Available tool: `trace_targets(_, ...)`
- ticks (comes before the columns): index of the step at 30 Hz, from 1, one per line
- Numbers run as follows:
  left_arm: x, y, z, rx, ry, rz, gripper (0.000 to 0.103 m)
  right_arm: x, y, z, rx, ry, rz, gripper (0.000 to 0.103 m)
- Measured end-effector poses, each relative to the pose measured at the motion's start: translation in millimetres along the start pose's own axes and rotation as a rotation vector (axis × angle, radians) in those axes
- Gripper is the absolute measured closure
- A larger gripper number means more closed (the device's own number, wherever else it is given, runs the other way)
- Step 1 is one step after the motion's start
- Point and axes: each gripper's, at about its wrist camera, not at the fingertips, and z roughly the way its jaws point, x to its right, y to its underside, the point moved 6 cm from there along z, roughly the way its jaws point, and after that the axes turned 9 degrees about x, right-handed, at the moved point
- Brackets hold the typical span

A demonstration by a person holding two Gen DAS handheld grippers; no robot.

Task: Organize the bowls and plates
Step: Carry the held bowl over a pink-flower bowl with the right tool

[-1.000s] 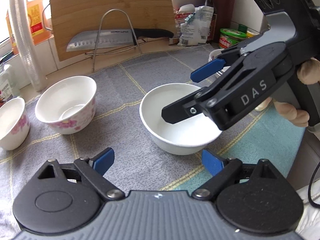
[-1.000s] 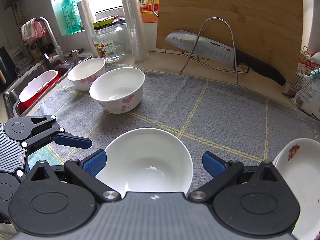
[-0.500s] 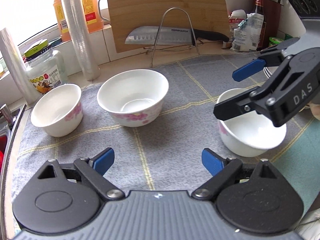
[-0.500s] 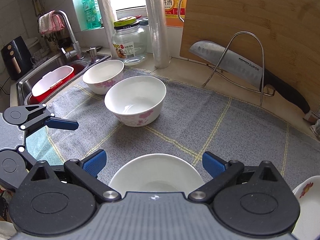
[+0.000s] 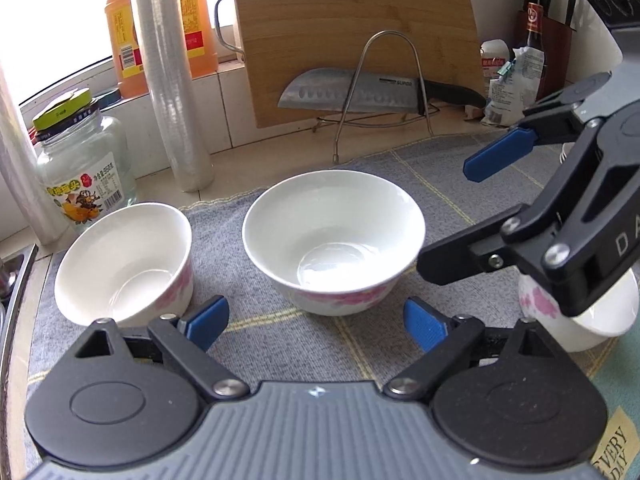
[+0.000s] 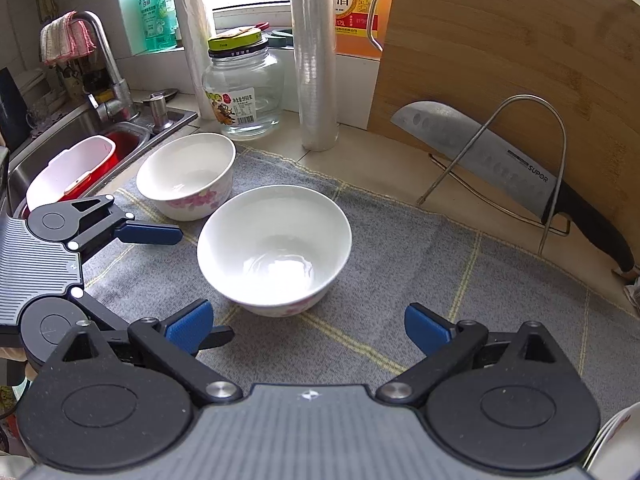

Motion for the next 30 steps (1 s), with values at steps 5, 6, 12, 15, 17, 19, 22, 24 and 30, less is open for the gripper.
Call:
trace_targets(5,-3,-1,8,0.001,0.023,0.006,0.009,-4,-12,15,-0.004,-0.013,-0.015,0.000)
trace_targets(6,-4,-1,9,0.001,0.023,0.005,0.009,-4,-14,18,-0.005,-0.017,-0.017,0.000)
trace_targets(12,-4,-7,13,0.017,0.043,-0.013,0.011,4,-24,36,-0.018,-0.035,-0.003,0.002)
trace_targets(15,-3,-8,15,0.013,0.053,-0.013,0.013,7,-23,43,-0.031,-0.043,0.014,0.011)
trace_targets(17,-2,-8,14,0.015,0.062,-0.013,0.016,8,-22,48,-0.040,-0.048,0.017,0.017)
trace_targets(19,-2,-9,14,0.017,0.066,-0.009,0.016,7,-22,50,-0.043,-0.056,0.014,0.017)
trace_targets(22,-3,-8,13,0.019,0.076,-0.013,0.017,4,-25,53,-0.038,-0.071,0.005,0.019)
trace_targets(24,-3,-8,13,0.020,0.078,-0.011,0.017,3,-26,56,-0.040,-0.079,-0.001,0.022)
trace_targets(30,-3,-8,14,0.021,0.089,-0.006,0.018,3,-30,62,-0.042,-0.103,0.006,0.025)
